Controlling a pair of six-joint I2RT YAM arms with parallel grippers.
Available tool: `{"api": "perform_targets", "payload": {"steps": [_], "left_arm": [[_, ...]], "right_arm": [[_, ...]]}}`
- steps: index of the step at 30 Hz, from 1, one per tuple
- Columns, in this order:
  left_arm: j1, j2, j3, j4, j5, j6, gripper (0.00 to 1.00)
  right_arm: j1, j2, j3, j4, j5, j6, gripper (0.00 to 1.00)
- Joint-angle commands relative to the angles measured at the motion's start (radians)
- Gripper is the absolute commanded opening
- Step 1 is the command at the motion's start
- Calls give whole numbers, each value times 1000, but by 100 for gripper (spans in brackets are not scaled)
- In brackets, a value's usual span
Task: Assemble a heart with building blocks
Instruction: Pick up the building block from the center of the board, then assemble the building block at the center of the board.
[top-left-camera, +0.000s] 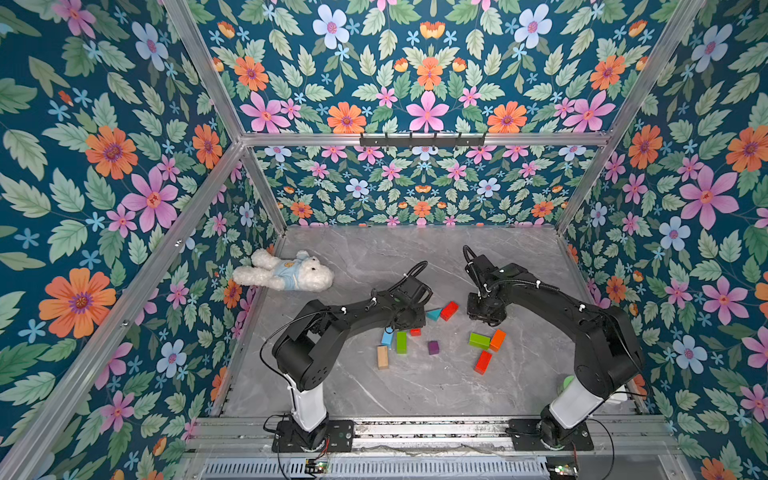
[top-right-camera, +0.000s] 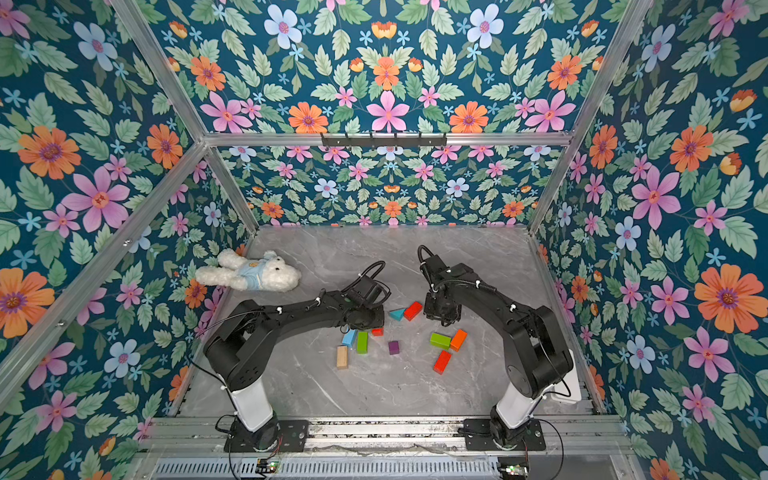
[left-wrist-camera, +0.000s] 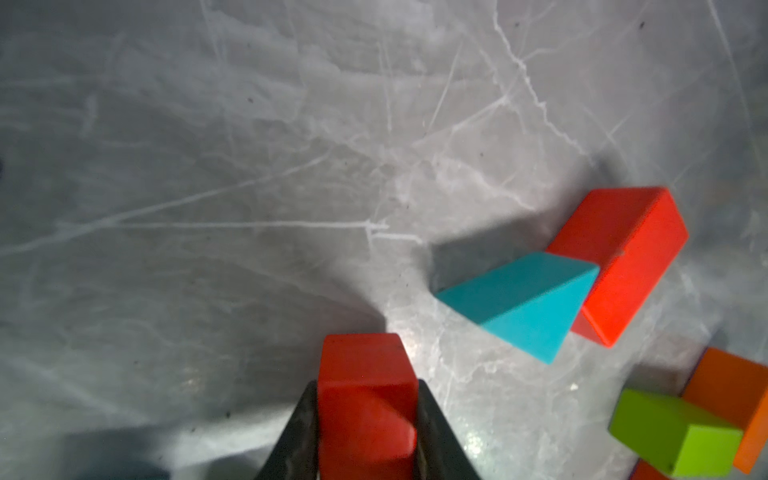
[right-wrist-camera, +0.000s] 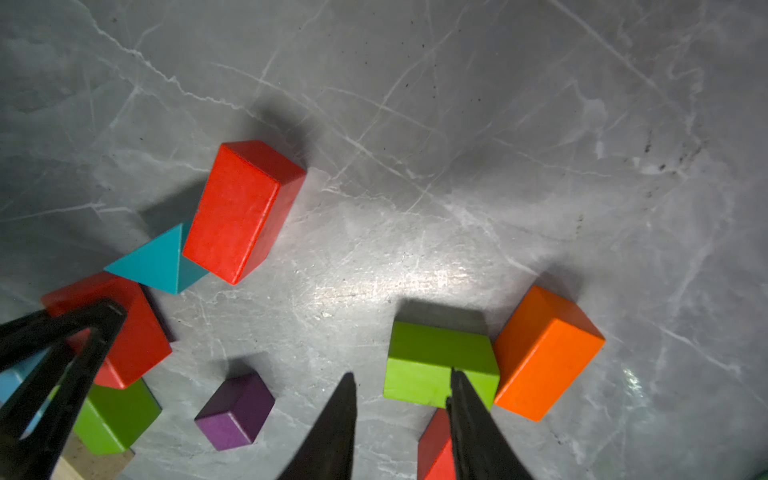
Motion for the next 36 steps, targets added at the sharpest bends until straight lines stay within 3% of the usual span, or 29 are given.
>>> {"api": "perform_targets", "payload": {"steps": [1,2,5,13,16,20,28,36], "left_arm": [[6,30,38,17,-31,-74,18],[6,42,54,16,-31,-87,20],[8,51,60,23,-22,-117,40],[7,-135,-90,21,-63,-174,48],[8,-168,-123,27,-68,-173,44],[15,-115,-113,33,-38,-150,30],[16,-17,-70,72,31,-119,24],[15,-67,-105,68,47,-134,25]], "right_arm": [[0,-5,-6,-6,17,-1,38],[0,-6,-8,-6,17,-3,37],[0,-46,-15,-6,12,-11,37],[-1,-104,-43,2,-4,-21,37],[0,-112,-49,6,-8,-21,37],[0,-109,-50,0,-6,-22,37],[-1,-136,-78,-8,3,-16,37],[0,-156,-95,-18,6,-13,37]]}}
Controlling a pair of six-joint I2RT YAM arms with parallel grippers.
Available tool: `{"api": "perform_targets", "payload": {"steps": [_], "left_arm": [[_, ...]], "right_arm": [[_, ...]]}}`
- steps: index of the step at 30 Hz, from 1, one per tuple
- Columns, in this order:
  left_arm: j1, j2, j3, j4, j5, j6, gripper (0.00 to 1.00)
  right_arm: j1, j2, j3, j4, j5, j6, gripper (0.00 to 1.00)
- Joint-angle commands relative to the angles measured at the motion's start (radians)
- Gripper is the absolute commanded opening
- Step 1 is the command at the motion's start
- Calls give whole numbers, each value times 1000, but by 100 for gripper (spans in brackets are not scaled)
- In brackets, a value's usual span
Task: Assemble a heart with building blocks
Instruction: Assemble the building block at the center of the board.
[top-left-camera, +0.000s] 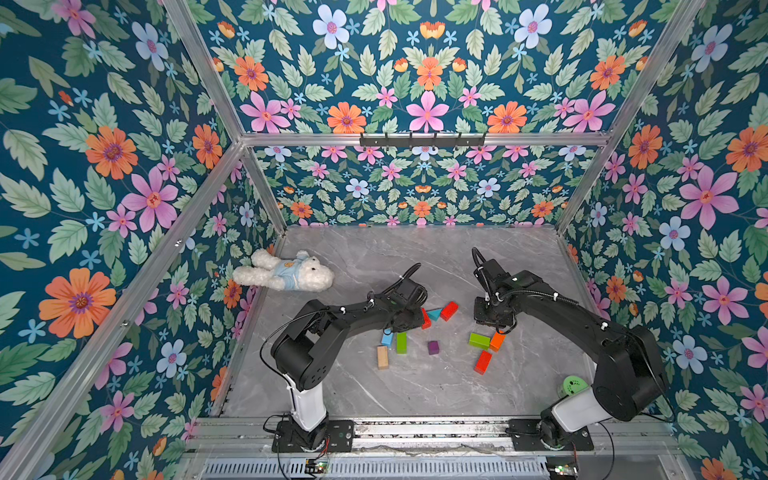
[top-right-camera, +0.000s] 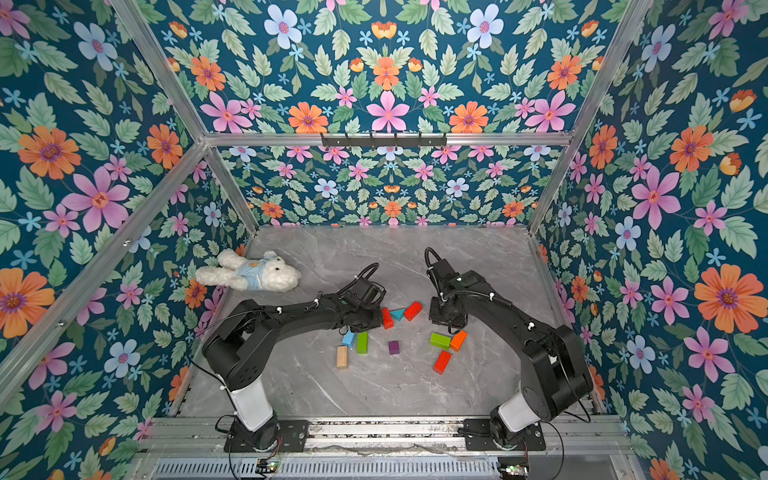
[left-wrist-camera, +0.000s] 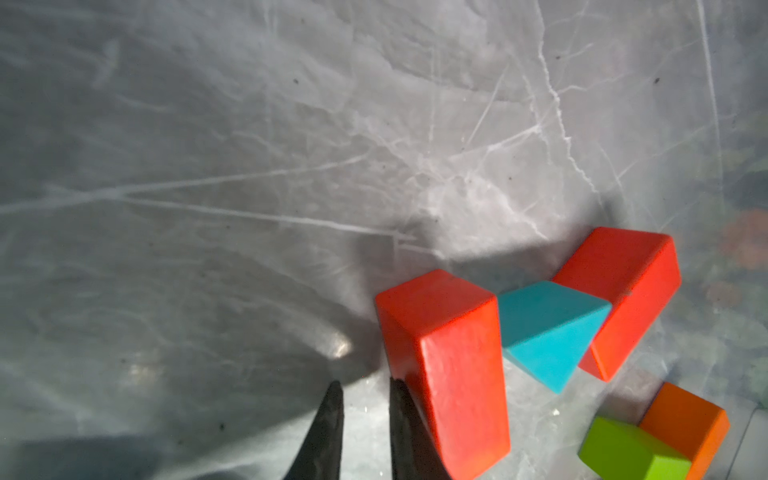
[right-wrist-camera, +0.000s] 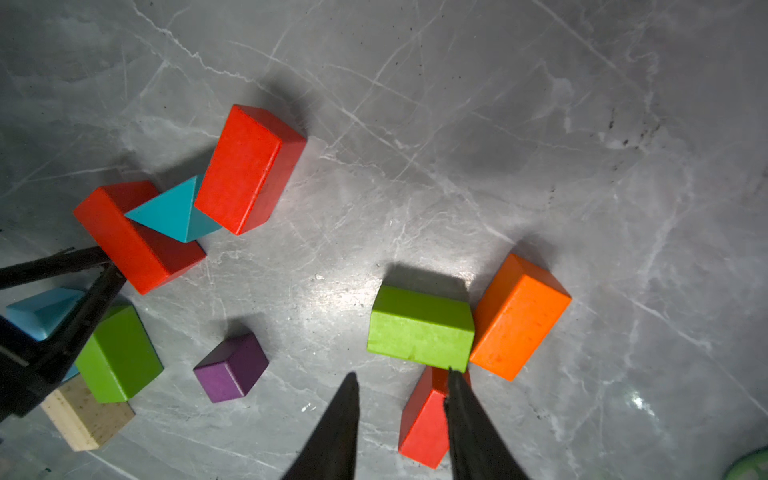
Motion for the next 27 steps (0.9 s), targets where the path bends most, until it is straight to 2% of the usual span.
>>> {"api": "perform_targets", "payload": {"steps": [1,6,10,20,27], "left_arm": [[-4,-46,-32,-10,0,-18,26],[-26,-109,-73,-24,6,26,38],[-55,-72,-39,-32,24,94,42],[-61,42,80,-79,-30,146,33],[-64,50,100,-87,-20,168,37]], "right_arm": [[0,-10,-5,-24,11,7,37],[0,-21,-11,-29,11,10,37],[0,-19,-15,-27,12,12,37],[-1,-36,-32,-28,14,20,37],[0,-43,-36,-27,14,18,37]]}}
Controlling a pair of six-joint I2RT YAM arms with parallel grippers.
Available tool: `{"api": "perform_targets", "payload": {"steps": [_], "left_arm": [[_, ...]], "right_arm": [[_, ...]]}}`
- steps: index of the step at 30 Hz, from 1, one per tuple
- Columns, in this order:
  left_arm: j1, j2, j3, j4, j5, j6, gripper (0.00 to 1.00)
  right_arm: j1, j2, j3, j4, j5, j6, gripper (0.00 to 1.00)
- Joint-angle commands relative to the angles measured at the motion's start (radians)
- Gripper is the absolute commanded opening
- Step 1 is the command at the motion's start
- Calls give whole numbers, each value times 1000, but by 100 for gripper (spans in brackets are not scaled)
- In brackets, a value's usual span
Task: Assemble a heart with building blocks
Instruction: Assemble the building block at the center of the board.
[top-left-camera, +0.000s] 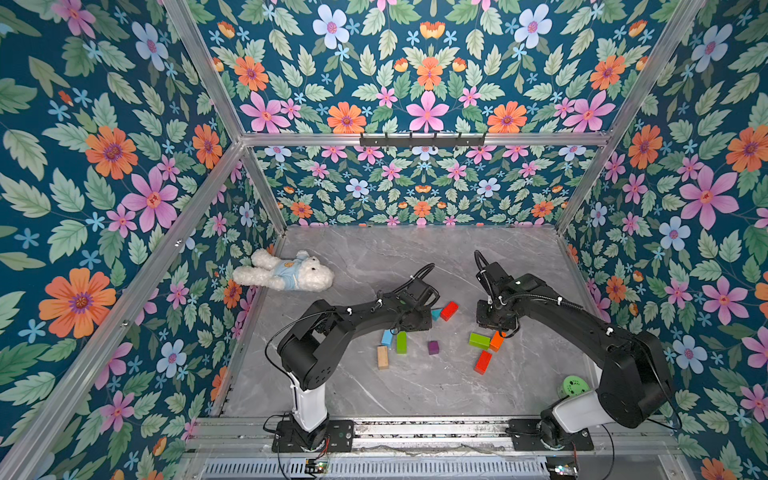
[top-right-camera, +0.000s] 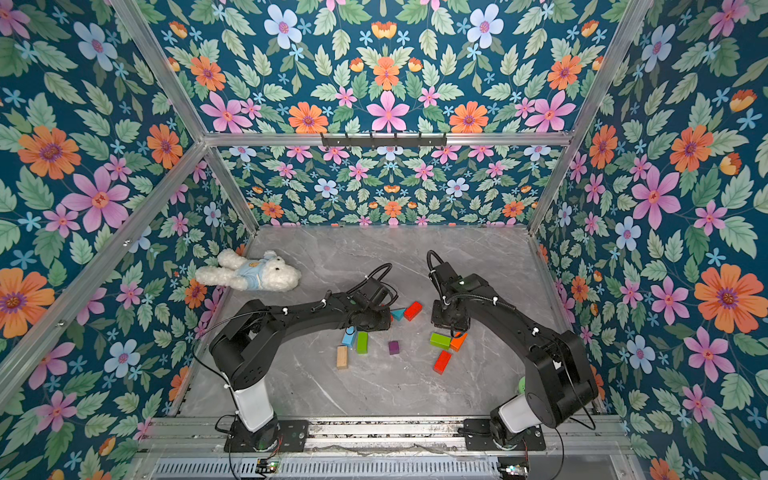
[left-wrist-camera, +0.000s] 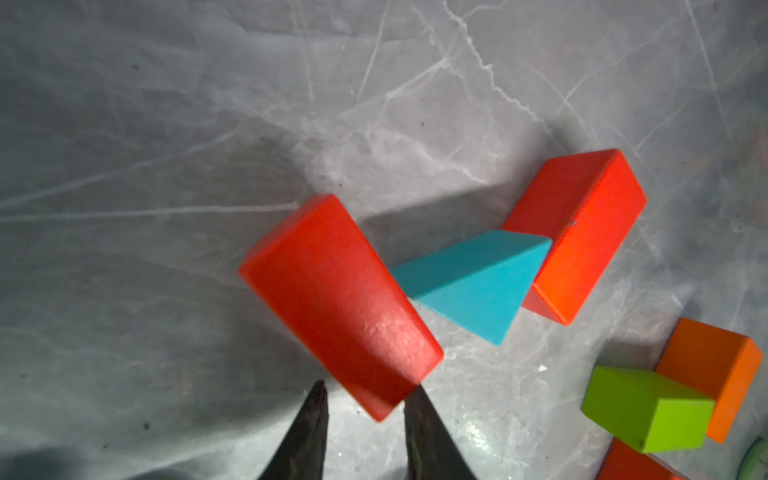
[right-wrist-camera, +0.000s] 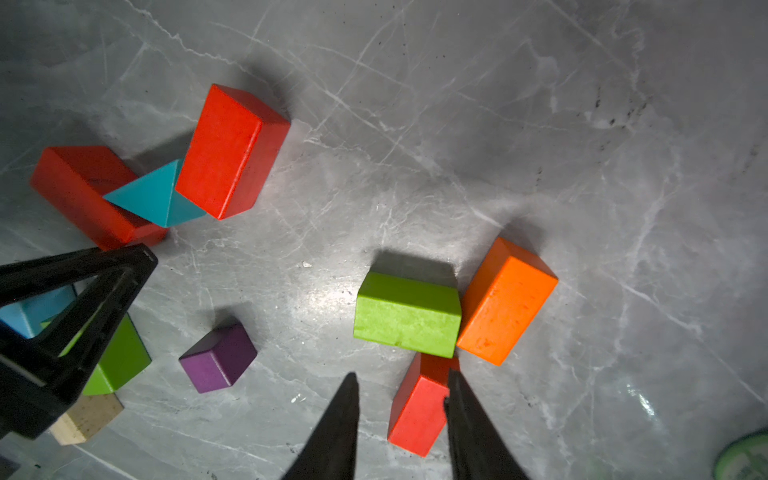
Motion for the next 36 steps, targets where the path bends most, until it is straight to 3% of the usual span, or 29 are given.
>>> {"api": "perform_targets", "payload": {"steps": [1,21,31,36], "left_arm": [[-1,3,11,-28,-7,31,38],[-3,23,48,-19,-2,35,35],[-5,-29,25,-26,-17,21,36],[-4,-81,20,-62,-66,24,38]], "right_arm": [[0,-7,0,-19,10,14,37],[0,-23,-19,-12,13,17,37],[0,-32,-28,-11,13,18,37],[3,-37,-34,-4,4,11,48]]}}
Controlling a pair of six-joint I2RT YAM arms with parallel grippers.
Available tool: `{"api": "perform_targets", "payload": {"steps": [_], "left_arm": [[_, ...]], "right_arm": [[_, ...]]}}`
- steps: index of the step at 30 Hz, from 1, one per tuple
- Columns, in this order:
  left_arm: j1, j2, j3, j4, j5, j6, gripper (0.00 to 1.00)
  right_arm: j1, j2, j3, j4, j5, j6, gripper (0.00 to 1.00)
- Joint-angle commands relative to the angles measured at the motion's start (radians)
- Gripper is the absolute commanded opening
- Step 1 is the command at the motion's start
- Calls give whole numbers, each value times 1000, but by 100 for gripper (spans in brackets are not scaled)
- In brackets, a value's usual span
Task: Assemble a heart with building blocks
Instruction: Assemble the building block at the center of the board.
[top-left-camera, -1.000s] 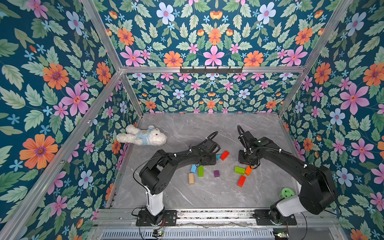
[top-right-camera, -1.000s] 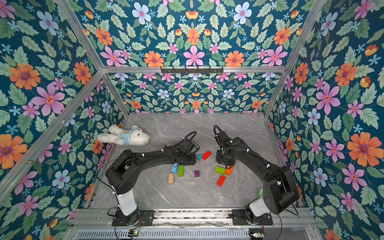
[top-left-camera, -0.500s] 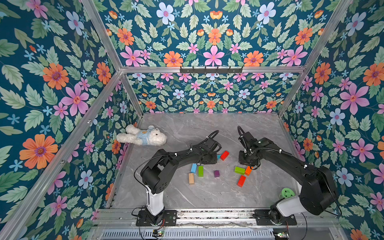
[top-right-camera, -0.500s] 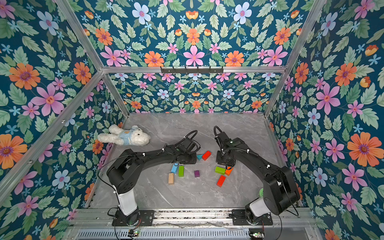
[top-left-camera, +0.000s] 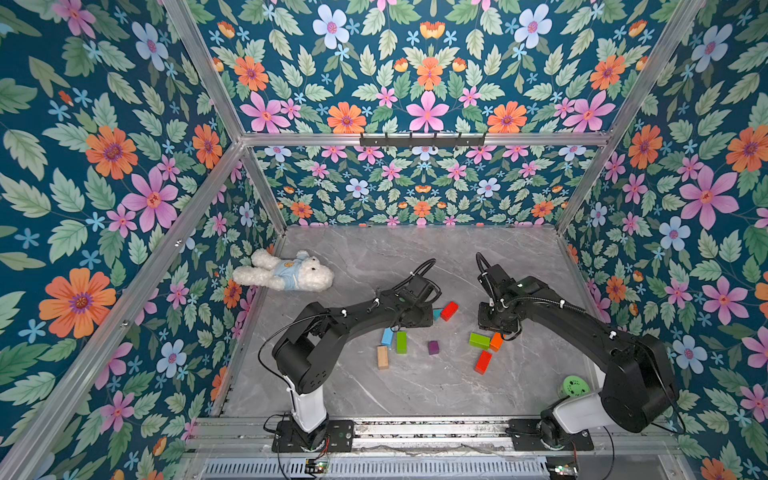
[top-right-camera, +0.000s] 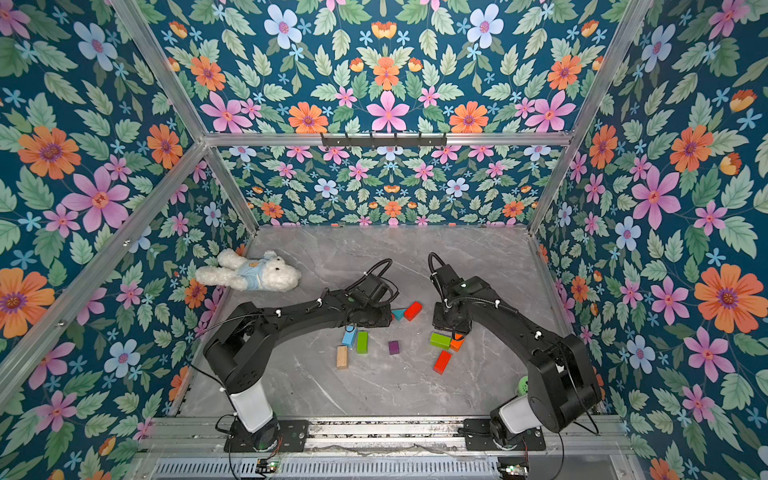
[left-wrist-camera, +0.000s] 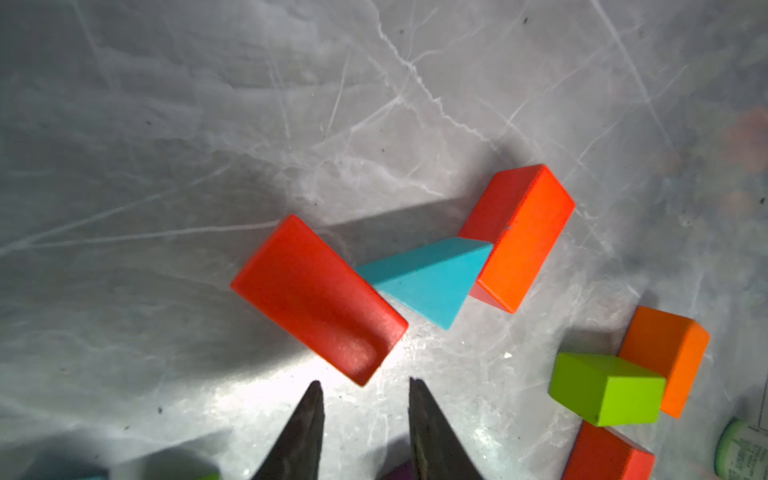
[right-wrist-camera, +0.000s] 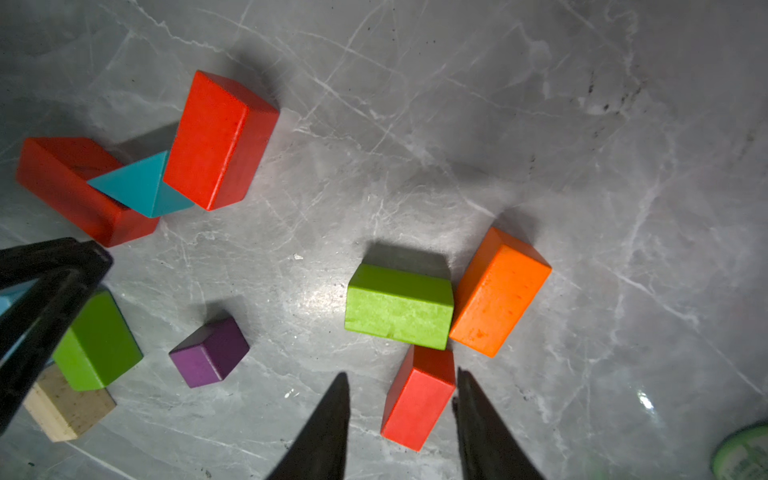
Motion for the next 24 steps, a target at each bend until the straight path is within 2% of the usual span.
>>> {"api": "perform_targets", "payload": {"steps": [1,6,11,16,18,20,24], "left_arm": [[-1,-35,-3,-39,-57,-2,39],[-1,-59,-44,-23,-67,5,43],[-4,-37,-41,-32,-71,26,46],[-6,-89,-16,-84,-160,60,49],[-5,-131,-20,-106,-202,65,51],[-1,-174,-37,-120,-237,59,53],[24,-254,-122,-119,-240,30,55]], "right_arm": [[5,-11,-5,-4,3,3,49],[19,-17,20,-29,12,7,53],[44,-49,31,-78,153,57,69],[45,-146,-46,-21,218,55,70],[40,-204,-85,18,183,30,70],[19,-234,-105,48,55,-20,69],[-56,-205,-113,13,-42,-42,67]]}}
